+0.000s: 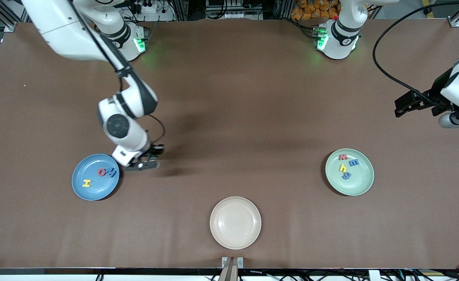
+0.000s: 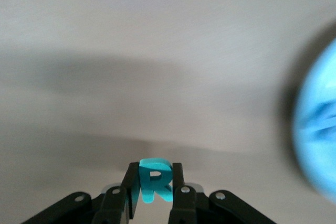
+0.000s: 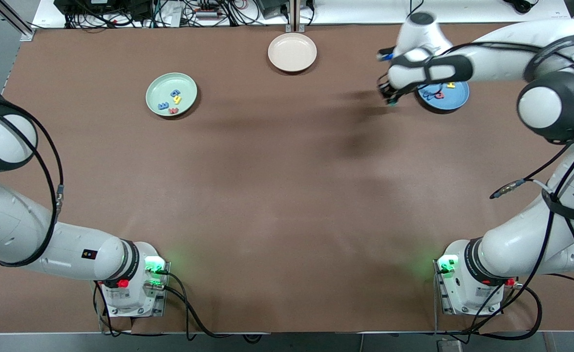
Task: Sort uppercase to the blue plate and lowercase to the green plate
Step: 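Carry the teal R to the blue plate while the left gripper withdraws, then release the teal R on the blue plate with the right gripper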
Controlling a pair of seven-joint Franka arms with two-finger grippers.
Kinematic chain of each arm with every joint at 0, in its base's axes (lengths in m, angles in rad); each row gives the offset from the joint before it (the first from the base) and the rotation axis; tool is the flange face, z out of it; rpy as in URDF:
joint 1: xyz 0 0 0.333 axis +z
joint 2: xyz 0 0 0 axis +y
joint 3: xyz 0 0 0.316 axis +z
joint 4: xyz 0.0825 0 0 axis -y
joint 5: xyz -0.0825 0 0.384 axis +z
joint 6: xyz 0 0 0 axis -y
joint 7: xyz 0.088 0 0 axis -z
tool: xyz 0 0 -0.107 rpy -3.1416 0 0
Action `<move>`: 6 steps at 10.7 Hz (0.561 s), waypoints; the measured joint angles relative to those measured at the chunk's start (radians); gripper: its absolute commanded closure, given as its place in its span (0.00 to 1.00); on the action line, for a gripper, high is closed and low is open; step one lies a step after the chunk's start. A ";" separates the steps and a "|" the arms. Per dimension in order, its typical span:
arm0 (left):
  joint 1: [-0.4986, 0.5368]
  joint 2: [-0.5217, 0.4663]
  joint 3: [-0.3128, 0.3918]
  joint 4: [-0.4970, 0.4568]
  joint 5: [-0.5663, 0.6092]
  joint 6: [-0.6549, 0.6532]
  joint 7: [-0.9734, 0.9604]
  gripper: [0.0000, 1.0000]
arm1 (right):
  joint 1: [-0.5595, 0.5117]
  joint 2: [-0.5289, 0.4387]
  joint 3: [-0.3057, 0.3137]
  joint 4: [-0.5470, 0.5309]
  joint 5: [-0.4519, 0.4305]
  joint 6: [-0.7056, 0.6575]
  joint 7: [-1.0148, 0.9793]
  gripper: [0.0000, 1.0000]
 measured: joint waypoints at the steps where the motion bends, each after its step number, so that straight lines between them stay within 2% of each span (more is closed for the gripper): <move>1: 0.041 0.000 -0.038 -0.001 0.000 -0.003 -0.001 0.00 | -0.075 -0.003 -0.002 0.030 -0.001 -0.019 -0.150 1.00; 4: 0.121 -0.001 -0.126 -0.001 0.001 -0.006 -0.006 0.00 | -0.236 0.002 -0.005 0.071 -0.001 -0.023 -0.437 1.00; 5: 0.162 -0.003 -0.170 -0.001 0.003 -0.006 -0.006 0.00 | -0.257 0.005 -0.006 0.082 -0.002 -0.023 -0.482 0.93; 6: 0.199 -0.004 -0.210 -0.001 0.008 -0.008 -0.006 0.00 | -0.271 0.008 -0.006 0.093 -0.002 -0.023 -0.511 0.25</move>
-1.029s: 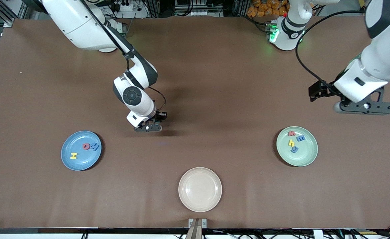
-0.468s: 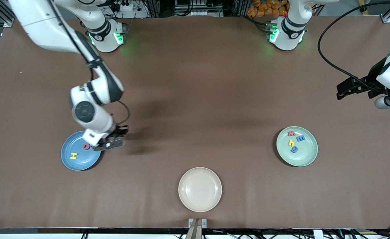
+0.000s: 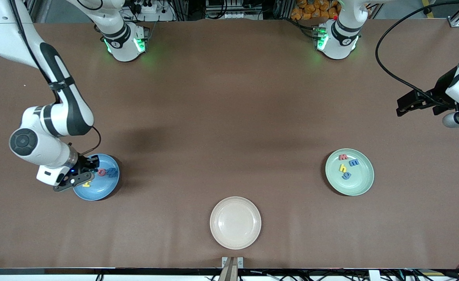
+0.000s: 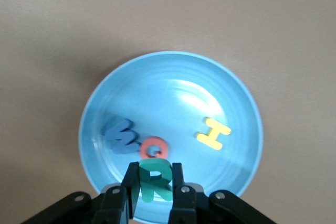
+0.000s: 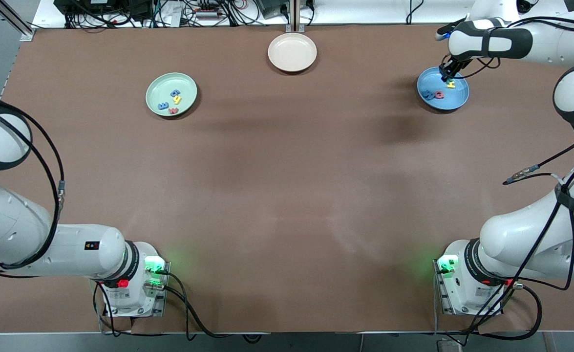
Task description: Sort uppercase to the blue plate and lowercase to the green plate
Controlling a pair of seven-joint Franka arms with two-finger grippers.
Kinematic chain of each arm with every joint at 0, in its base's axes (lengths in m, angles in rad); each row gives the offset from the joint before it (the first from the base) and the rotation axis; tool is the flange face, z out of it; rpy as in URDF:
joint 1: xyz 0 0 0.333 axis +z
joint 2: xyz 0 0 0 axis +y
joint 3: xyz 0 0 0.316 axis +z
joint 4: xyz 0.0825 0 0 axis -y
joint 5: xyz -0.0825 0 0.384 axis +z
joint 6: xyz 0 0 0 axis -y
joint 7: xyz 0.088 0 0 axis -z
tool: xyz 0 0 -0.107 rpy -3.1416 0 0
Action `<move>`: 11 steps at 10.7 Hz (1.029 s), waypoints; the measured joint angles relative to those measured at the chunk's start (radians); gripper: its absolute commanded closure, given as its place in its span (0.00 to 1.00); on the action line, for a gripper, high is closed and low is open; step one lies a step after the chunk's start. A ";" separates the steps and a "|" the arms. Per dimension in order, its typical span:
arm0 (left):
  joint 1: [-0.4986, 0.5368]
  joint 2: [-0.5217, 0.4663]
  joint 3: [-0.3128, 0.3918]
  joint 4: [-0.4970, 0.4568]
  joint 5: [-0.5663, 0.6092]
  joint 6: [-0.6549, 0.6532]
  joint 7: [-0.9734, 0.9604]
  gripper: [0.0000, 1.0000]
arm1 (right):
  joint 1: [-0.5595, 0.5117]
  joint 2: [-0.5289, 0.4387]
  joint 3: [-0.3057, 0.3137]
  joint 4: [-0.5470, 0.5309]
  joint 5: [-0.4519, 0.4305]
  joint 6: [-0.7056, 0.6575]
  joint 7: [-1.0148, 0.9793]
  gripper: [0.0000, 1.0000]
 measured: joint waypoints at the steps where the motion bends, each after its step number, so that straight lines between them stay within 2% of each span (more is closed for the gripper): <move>1: 0.014 -0.002 -0.015 0.000 0.005 -0.006 0.000 0.00 | -0.009 0.004 0.000 0.007 0.000 0.000 -0.012 0.00; 7: 0.019 -0.010 -0.025 0.000 0.009 -0.014 0.000 0.00 | -0.021 0.015 0.002 0.038 0.001 -0.008 -0.011 0.00; 9: 0.022 -0.013 -0.024 0.000 0.009 -0.015 -0.002 0.00 | -0.025 -0.033 0.028 0.055 0.018 -0.126 0.042 0.00; 11: 0.025 -0.022 -0.025 0.000 0.009 -0.031 -0.052 0.00 | -0.020 -0.125 0.066 0.054 0.062 -0.280 0.080 0.00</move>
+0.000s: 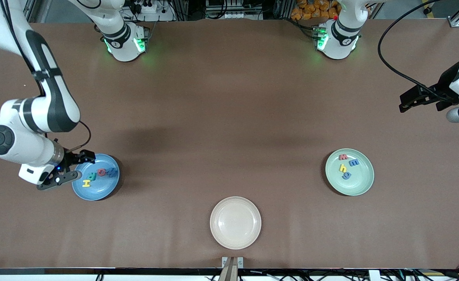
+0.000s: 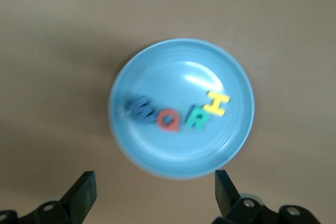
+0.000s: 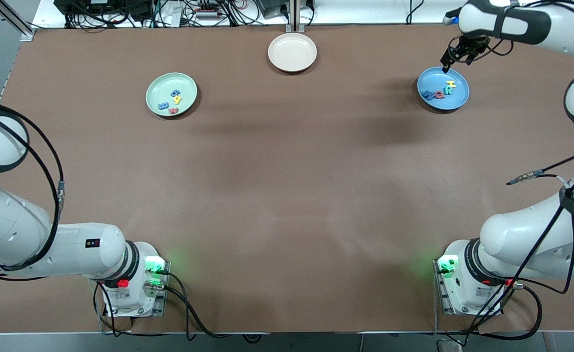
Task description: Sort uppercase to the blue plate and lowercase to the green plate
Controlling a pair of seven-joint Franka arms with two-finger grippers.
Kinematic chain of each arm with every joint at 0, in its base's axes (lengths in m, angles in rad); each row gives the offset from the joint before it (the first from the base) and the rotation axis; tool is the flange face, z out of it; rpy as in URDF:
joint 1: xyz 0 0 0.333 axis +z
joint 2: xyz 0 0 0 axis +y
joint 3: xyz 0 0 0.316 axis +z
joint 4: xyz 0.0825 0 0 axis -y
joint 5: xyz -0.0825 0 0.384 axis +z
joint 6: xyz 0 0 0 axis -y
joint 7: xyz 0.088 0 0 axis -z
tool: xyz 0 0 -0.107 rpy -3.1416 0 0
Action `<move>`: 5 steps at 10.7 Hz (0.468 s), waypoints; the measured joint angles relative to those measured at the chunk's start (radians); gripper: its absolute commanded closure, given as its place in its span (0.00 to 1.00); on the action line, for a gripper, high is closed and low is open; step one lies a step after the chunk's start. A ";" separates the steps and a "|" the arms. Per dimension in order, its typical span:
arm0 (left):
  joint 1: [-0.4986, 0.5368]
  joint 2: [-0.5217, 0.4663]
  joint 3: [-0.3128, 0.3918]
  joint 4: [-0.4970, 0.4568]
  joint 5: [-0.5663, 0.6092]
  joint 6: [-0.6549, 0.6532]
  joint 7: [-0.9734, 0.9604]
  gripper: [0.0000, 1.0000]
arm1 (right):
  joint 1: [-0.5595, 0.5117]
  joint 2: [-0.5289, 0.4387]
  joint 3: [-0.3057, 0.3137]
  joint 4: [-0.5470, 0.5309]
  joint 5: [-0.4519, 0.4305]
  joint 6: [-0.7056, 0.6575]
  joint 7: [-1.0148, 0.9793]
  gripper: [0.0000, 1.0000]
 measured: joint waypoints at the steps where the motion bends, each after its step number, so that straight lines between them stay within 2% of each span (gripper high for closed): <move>1: 0.000 -0.009 -0.002 0.000 0.000 -0.011 -0.019 0.00 | 0.009 -0.049 0.000 -0.008 0.014 -0.045 0.003 0.00; 2: 0.000 -0.019 -0.003 0.000 0.000 -0.017 -0.025 0.00 | 0.036 -0.099 -0.025 -0.022 0.027 -0.076 0.006 0.00; 5: 0.000 -0.032 -0.005 -0.003 0.000 -0.031 -0.026 0.00 | 0.160 -0.223 -0.180 -0.042 0.091 -0.125 0.007 0.00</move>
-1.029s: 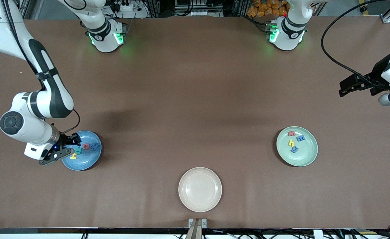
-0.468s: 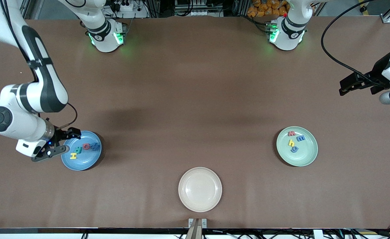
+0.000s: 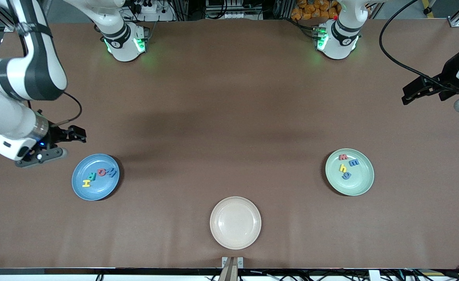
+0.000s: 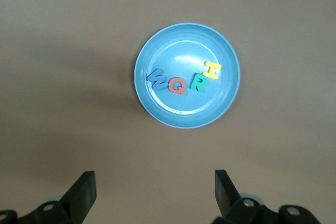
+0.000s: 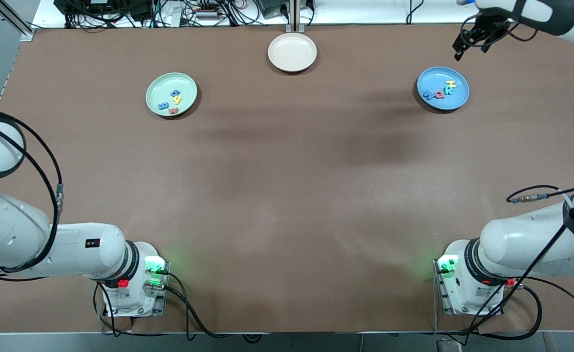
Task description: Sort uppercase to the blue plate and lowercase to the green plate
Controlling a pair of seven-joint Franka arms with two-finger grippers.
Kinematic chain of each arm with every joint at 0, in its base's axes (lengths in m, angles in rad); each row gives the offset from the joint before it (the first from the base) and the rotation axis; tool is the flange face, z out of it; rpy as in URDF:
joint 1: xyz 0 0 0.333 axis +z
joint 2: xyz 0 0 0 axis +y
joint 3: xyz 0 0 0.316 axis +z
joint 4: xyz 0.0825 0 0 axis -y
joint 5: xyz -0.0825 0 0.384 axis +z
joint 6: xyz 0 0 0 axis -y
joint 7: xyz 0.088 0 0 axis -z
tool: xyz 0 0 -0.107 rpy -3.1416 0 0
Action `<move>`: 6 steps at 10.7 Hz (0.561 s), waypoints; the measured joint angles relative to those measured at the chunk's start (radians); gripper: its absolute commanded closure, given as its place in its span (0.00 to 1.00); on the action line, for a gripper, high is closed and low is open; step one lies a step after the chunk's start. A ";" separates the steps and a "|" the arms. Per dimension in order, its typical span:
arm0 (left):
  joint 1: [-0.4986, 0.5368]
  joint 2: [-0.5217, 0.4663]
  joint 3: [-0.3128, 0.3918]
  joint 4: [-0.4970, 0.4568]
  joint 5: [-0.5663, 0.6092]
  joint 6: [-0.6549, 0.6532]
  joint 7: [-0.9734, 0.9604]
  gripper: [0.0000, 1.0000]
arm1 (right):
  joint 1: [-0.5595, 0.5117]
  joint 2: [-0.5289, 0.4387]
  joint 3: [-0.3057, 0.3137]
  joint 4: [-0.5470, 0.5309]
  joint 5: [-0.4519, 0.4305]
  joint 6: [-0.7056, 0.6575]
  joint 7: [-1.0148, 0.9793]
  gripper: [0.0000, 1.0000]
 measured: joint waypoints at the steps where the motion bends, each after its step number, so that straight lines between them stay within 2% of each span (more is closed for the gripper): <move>1: 0.000 -0.009 -0.001 -0.011 0.000 -0.007 0.000 0.00 | 0.056 -0.039 -0.058 0.000 0.007 -0.014 0.000 0.00; 2: 0.000 -0.019 -0.002 -0.027 0.000 -0.009 0.000 0.00 | 0.123 -0.078 -0.122 0.000 0.008 -0.033 0.001 0.00; 3: 0.000 -0.029 -0.002 -0.040 0.000 -0.009 0.000 0.00 | 0.153 -0.107 -0.154 0.001 0.008 -0.048 0.003 0.00; 6: 0.012 -0.061 -0.001 -0.087 0.000 0.010 0.000 0.00 | 0.136 -0.143 -0.174 0.072 0.021 -0.156 0.005 0.00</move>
